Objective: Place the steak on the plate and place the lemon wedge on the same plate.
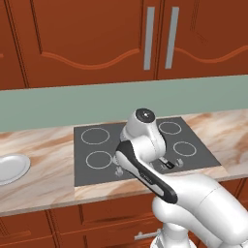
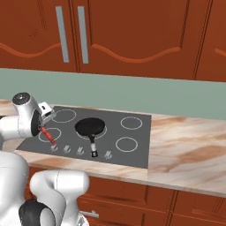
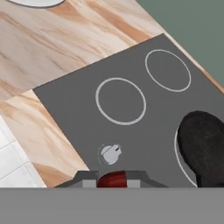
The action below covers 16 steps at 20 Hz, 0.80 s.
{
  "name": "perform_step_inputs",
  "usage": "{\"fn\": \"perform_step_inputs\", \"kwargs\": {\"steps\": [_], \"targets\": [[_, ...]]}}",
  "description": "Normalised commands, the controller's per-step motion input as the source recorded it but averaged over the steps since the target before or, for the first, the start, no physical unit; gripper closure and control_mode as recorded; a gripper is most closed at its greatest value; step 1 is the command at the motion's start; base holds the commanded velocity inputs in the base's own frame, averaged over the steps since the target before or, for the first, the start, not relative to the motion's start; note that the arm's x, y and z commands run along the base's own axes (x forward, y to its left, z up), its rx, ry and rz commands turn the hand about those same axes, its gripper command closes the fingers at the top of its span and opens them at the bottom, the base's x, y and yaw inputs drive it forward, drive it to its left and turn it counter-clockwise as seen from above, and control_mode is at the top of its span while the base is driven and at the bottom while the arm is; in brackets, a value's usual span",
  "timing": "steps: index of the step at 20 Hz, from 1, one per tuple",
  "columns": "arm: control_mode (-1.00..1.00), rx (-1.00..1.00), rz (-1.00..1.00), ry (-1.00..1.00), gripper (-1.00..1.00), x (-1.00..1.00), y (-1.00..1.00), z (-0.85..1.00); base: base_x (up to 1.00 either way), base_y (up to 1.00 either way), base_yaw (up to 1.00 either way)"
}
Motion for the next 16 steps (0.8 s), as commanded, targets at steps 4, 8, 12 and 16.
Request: {"fn": "perform_step_inputs", "kwargs": {"steps": [4, 8, 12, 16], "targets": [[1.00, 0.00, 0.00, 0.00, 1.00, 0.00, 0.00, 0.00, -0.28, 0.48, -0.02], [1.00, 0.00, 0.00, 0.00, 1.00, 0.00, 0.00, 0.00, -0.21, 0.60, -0.03], [1.00, 0.00, 0.00, 0.00, 1.00, 0.00, 0.00, 0.00, -0.16, 0.70, -0.04], [1.00, 0.00, 0.00, 0.00, 1.00, 0.00, 0.00, 0.00, -0.13, 0.71, -0.01]]}}
